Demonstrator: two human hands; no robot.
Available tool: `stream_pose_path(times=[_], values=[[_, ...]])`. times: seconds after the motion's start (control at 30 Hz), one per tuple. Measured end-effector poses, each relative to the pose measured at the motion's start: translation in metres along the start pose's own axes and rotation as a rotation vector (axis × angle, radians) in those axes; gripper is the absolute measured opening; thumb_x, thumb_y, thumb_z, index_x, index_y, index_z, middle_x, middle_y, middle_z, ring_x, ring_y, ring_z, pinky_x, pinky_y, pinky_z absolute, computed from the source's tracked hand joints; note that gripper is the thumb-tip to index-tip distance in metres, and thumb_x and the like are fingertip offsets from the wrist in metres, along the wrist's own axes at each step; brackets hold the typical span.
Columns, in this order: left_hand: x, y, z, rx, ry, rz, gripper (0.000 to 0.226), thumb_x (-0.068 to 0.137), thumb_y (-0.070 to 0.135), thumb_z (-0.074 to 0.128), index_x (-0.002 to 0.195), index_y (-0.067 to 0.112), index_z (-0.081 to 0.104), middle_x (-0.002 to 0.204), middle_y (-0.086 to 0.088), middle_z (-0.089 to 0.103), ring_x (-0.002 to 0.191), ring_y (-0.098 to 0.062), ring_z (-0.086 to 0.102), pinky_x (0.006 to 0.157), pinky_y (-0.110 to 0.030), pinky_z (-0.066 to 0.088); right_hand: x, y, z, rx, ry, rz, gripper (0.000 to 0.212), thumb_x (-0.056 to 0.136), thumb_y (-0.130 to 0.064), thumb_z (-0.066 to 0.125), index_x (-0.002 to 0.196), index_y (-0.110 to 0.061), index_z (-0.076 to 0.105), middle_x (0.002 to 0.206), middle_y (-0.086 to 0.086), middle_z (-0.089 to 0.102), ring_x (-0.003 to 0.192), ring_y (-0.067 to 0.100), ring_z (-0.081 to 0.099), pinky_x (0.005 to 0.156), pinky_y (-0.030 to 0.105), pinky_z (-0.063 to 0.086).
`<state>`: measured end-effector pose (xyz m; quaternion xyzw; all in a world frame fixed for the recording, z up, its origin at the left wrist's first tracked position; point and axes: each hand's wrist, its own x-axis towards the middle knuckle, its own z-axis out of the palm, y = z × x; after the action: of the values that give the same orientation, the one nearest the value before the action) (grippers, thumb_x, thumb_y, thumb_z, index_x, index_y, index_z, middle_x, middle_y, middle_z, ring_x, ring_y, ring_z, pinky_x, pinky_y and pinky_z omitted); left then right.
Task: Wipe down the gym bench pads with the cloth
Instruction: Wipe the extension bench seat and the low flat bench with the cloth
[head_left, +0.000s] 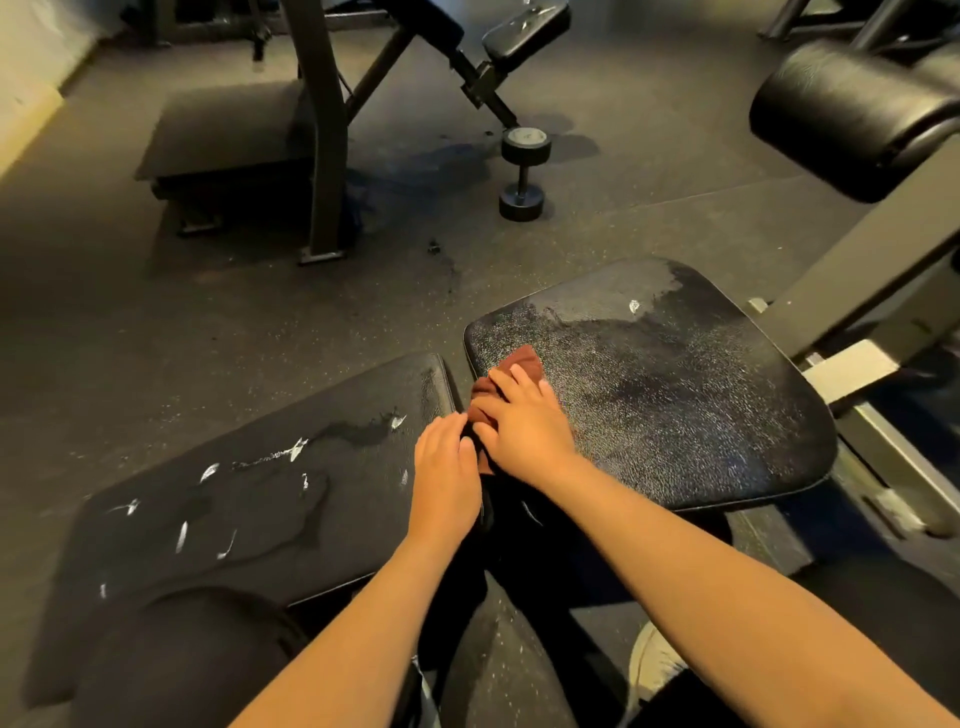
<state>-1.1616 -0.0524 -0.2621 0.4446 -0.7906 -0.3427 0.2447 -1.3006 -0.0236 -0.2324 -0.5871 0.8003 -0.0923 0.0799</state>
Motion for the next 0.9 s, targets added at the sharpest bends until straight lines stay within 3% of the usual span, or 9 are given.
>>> stream_pose_path(times=[0.1,0.2,0.4,0.5,0.73,0.83,0.9], values=[[-0.006,0.0,-0.003,0.001,0.023,0.005,0.038,0.103,0.007,0.041,0.137,0.003,0.057,0.142,-0.009,0.056,0.135,-0.025,0.045,0.116,-0.029,0.024,-0.005,-0.002,0.004,-0.024,-0.019,0.0,0.039,0.099,-0.044,0.046,0.136,-0.037,0.054,0.166,-0.003,0.017,0.154,0.024,0.004,0.122,0.053,0.005],[-0.015,-0.001,-0.001,0.007,0.008,0.022,0.038,0.105,0.008,0.041,0.139,0.003,0.056,0.147,-0.01,0.051,0.142,-0.025,0.038,0.12,-0.028,0.018,-0.034,0.003,0.005,0.007,-0.004,-0.048,0.036,0.094,-0.041,0.052,0.129,-0.036,0.061,0.165,-0.004,0.023,0.153,0.024,0.011,0.122,0.052,0.006],[-0.036,0.004,0.007,0.07,-0.07,0.034,0.052,0.104,0.028,0.026,0.142,0.006,0.055,0.154,-0.01,0.044,0.15,-0.025,0.024,0.124,-0.03,0.007,-0.094,0.011,0.013,0.03,0.066,-0.103,0.035,0.086,-0.039,0.059,0.119,-0.033,0.067,0.156,-0.001,0.041,0.148,0.028,0.03,0.119,0.054,0.02],[-0.044,0.002,0.006,0.085,-0.089,0.067,0.061,0.101,0.035,0.019,0.142,0.007,0.055,0.153,-0.01,0.045,0.15,-0.025,0.024,0.125,-0.032,0.009,-0.092,0.013,0.011,0.061,0.071,-0.103,0.037,0.091,-0.043,0.058,0.126,-0.034,0.064,0.157,-0.003,0.039,0.149,0.026,0.028,0.12,0.05,0.017],[-0.05,0.017,-0.008,0.067,-0.139,0.086,0.043,0.108,0.015,0.03,0.14,0.001,0.055,0.15,-0.013,0.049,0.146,-0.024,0.032,0.121,-0.022,0.002,-0.088,0.01,0.004,0.098,0.05,-0.063,0.044,0.097,-0.045,0.054,0.139,-0.034,0.056,0.161,-0.002,0.032,0.152,0.024,0.019,0.122,0.049,0.009],[-0.052,0.012,-0.007,0.145,-0.191,0.122,0.055,0.105,0.028,0.02,0.136,0.007,0.06,0.143,-0.007,0.058,0.143,-0.026,0.04,0.126,-0.034,0.01,-0.112,0.019,0.002,0.102,0.067,-0.075,0.048,0.097,-0.047,0.056,0.142,-0.034,0.054,0.16,-0.003,0.035,0.151,0.024,0.023,0.121,0.047,0.01],[-0.056,0.01,-0.003,0.162,-0.204,0.103,0.063,0.1,0.041,0.015,0.137,0.016,0.06,0.143,0.0,0.057,0.146,-0.03,0.034,0.123,-0.043,0.019,-0.123,0.024,0.001,0.094,0.09,-0.084,0.048,0.096,-0.046,0.058,0.141,-0.031,0.055,0.157,-0.002,0.04,0.149,0.025,0.028,0.12,0.047,0.015]])
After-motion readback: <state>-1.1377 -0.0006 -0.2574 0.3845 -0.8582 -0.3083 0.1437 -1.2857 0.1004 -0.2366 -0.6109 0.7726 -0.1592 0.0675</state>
